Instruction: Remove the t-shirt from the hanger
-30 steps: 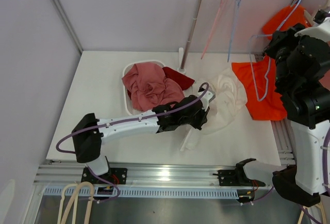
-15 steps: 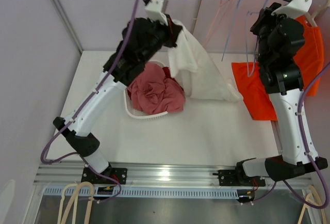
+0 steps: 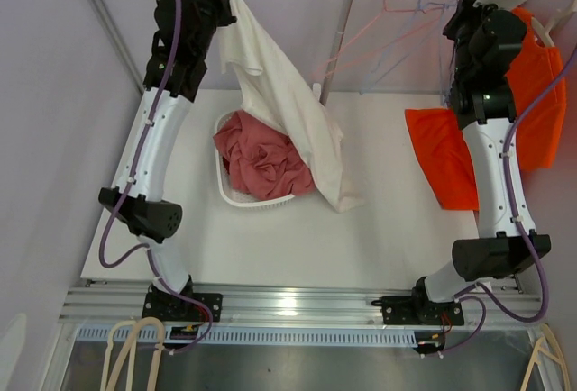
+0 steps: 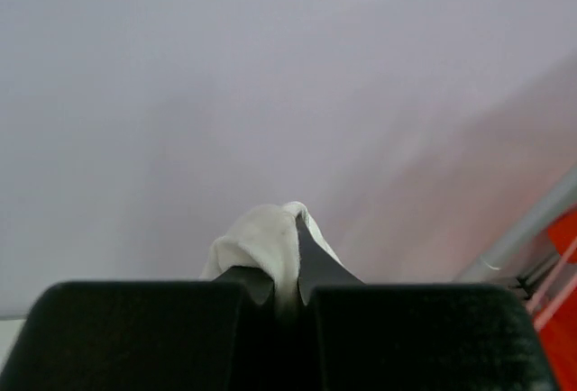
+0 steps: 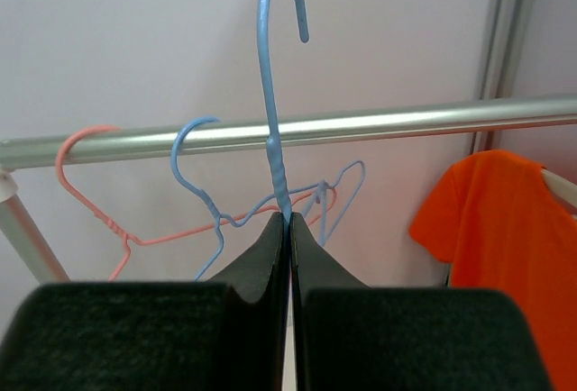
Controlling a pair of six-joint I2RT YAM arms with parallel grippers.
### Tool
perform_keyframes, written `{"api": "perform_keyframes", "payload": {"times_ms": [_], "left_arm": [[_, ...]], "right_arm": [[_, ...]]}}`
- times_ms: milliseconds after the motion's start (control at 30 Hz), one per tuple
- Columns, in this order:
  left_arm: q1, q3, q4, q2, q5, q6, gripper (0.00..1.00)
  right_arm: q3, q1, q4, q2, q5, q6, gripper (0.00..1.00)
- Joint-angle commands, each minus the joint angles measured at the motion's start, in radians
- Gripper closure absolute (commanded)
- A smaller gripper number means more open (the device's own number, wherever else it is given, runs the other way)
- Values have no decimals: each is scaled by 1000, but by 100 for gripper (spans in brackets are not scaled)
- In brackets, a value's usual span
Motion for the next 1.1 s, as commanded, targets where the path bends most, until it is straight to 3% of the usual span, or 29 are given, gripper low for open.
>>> {"api": "perform_keyframes", "payload": {"times_ms": [0,167,333,400,500,567,800,1067], "left_arm": [[29,88,112,-53,-2,17,99],[29,41,129,-127,-39,86,99],[30,-207,136,-219,-144,70,99],[30,-324,63,-252,-216,12,99],[30,-439,-191,-269,-230,-253,99],[30,-557,-236,-274,-203,-326,99],[21,-953,-87,-242,0,-421,99],[-51,-1007,-56,-49,183,-386,99]], "right_arm": [[61,-16,84,45,-67,-16,100],[63,-25,107,76,-73,-42,100],[49,-44,116,79,-85,-55,100],[34,-53,150,71,-107,-55,100],[-3,-73,181,50,-142,-36,100],[0,-79,184,51,-153,-25,100],[9,-81,176,60,-177,-25,100],[29,-81,198,111,-202,-25,100]]}}
